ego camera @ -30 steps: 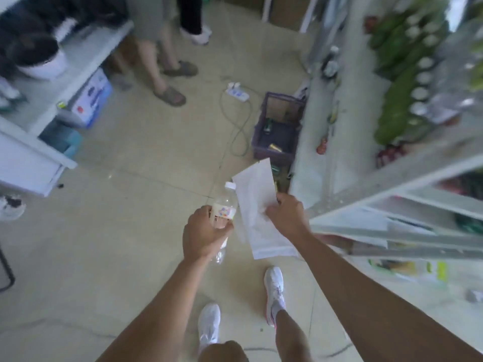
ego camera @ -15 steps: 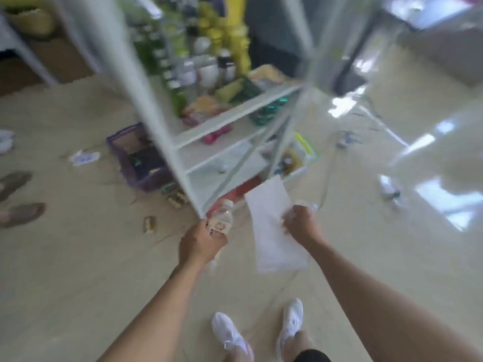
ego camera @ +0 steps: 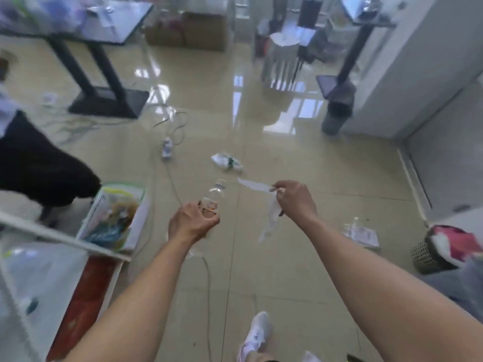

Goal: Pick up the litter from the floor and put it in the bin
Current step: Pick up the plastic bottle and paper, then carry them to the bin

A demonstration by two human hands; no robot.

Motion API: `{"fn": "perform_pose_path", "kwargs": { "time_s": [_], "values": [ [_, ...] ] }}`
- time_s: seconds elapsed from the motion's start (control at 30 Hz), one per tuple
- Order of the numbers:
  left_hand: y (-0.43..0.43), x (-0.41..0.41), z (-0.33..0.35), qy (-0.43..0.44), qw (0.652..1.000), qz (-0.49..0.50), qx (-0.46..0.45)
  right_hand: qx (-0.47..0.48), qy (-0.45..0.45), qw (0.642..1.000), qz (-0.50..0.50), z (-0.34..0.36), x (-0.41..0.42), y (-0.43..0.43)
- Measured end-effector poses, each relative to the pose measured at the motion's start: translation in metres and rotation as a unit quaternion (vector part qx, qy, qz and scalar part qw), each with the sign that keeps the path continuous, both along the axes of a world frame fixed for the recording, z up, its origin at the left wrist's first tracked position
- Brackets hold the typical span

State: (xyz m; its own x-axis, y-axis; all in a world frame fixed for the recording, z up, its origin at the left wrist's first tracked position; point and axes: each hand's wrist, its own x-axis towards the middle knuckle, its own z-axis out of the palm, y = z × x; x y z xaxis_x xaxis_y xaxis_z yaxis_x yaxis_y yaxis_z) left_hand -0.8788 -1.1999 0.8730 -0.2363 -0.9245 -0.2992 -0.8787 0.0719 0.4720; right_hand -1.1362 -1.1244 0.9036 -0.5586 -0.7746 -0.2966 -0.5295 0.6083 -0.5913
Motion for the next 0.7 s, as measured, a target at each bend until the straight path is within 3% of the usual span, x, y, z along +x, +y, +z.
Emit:
{"fn": "perform_pose_path", "kwargs": {
  "time_s": [0.37, 0.7],
  "values": [
    [-0.11, -0.272, 0.033, 0.049, 0.992, -0.115, -0.029, 0.018, -0.038, 0.997, -0.058, 0.031, -0.246, -0.042],
    [-0.279, -0.492, 0.006, 0.087, 0.969, -0.229, 0.038, 0.072, 0.084, 0.987, -0.118, 0.001, -0.432, -0.172]
  ]
}}
